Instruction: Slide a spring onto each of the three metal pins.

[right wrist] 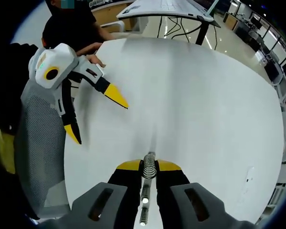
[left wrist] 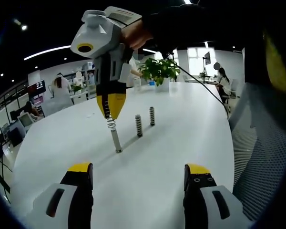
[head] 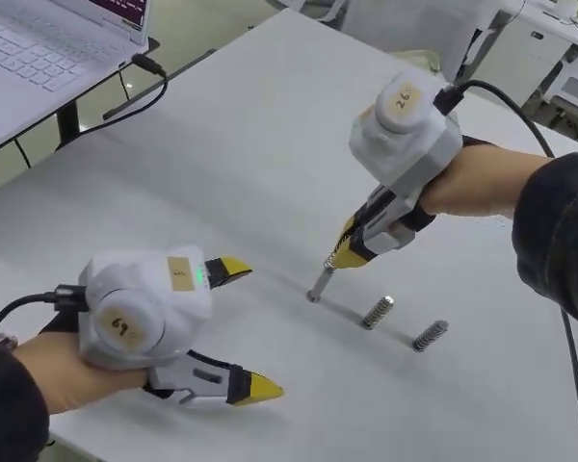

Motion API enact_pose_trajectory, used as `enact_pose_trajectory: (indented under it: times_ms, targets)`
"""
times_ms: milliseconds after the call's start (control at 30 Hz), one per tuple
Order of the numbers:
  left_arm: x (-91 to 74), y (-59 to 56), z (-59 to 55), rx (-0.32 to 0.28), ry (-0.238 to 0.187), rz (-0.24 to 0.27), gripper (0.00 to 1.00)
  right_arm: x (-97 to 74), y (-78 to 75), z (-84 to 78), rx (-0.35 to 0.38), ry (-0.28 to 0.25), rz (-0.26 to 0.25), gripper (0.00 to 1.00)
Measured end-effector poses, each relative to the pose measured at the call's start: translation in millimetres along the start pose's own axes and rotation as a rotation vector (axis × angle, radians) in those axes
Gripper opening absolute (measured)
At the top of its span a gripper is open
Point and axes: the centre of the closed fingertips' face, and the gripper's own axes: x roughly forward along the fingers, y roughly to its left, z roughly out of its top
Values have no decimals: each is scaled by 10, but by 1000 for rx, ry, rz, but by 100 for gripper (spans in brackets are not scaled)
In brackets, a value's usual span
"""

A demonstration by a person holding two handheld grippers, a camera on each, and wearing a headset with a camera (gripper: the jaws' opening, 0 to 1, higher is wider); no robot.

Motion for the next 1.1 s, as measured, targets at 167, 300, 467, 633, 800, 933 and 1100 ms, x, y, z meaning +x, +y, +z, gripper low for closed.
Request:
enact_pose_trajectory:
  times_ms: [167,300,467,633,800,933,1100]
  targets:
    - [1,-7,-11,-3,0,-4,74,23,-2,-19,-1,8,2,8]
    - [8,-10,-14,-3,0,-8,74,29,-12,-23,0,9,1,8]
    - [10,-8,-19,-2,1,-10,73,42,-2,-33,-3,16,0,8]
    - [7,-10,-27,-6,2,-13,72,60,4,-43,-2,18,-1,8]
    - [8,-20,-36,-6,4,-16,71,91,25,-45,-3,20,4,8]
    - [5,-29,-36,-7,5,-16,71,130,32,-53,0,23,5,8]
    - [4,-31,-44,-8,8,-17,71,188,49,-69,2,27,5,8]
